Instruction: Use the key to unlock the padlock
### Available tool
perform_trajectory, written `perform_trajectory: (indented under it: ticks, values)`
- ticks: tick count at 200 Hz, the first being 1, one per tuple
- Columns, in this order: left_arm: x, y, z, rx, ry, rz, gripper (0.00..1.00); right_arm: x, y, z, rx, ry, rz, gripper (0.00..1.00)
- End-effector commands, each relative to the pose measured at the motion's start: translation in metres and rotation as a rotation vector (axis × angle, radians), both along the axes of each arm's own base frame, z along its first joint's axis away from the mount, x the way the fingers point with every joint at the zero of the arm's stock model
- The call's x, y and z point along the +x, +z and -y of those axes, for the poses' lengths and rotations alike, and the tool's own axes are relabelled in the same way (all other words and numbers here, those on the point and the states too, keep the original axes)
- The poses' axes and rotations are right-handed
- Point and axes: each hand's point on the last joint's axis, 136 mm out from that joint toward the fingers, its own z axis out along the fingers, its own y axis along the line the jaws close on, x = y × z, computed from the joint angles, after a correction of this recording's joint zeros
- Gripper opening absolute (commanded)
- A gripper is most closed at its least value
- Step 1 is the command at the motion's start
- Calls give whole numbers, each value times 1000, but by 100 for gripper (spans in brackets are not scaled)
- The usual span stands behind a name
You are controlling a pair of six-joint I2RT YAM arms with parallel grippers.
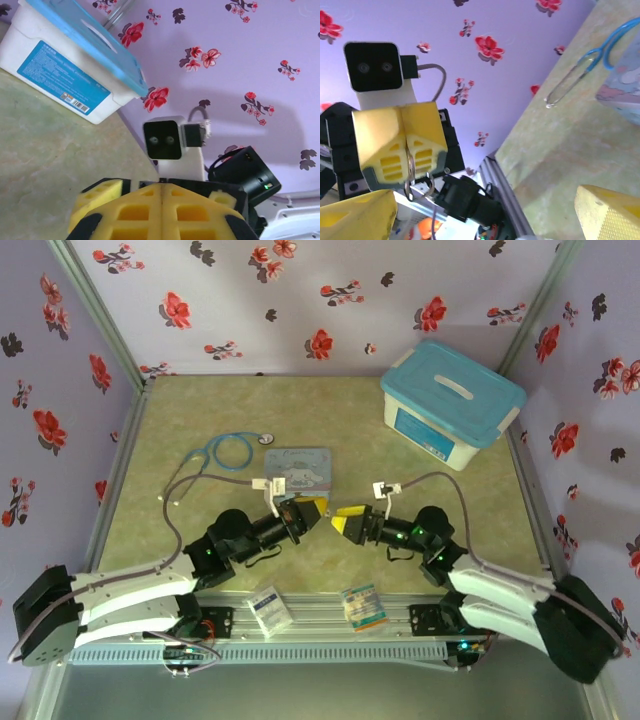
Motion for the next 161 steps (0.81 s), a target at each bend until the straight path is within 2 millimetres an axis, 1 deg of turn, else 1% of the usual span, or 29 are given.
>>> perform_trajectory:
  ticks: [1, 12, 26, 36, 44, 63, 74, 86, 100, 114, 125, 132, 145, 161]
  values:
    - [-2, -12, -3, 2, -14, -1, 0, -10, 78, -7, 245, 112, 130, 90]
    - [-2, -9, -5, -33, -10, 0, 0, -15, 80, -18, 237, 159, 137, 86]
    - [0, -10, -9, -30, 4, -3, 0, -15, 78, -26, 226, 181, 130, 81]
    - [2, -13, -11, -2, 23, -7, 0, -12, 75, -29, 221, 173, 121, 72]
    - [4, -14, -16, 8, 45, -13, 0, -11, 73, -29, 218, 165, 119, 68]
    - [9, -12, -28, -11, 106, -17, 0, -12, 68, -28, 211, 164, 111, 67]
    - [11, -10, -33, -23, 127, -14, 0, -12, 65, -28, 207, 159, 104, 68]
    - [11, -6, -34, -37, 129, -8, 0, -10, 61, -30, 199, 154, 97, 71]
    - [10, 0, -31, -44, 114, 0, 0, -11, 58, -35, 190, 168, 86, 71]
    - [8, 3, -27, -34, 93, 11, 0, -17, 62, -42, 195, 201, 88, 66]
    - [8, 2, -26, -34, 92, 10, 0, -23, 67, -48, 205, 228, 93, 64]
    - [8, 1, -26, -42, 93, 9, 0, -27, 69, -51, 208, 242, 94, 61]
    - [9, 2, -29, -57, 100, 5, 0, -30, 71, -50, 213, 249, 100, 56]
    - [9, 2, -32, -66, 114, 7, 0, -30, 72, -46, 217, 233, 111, 55]
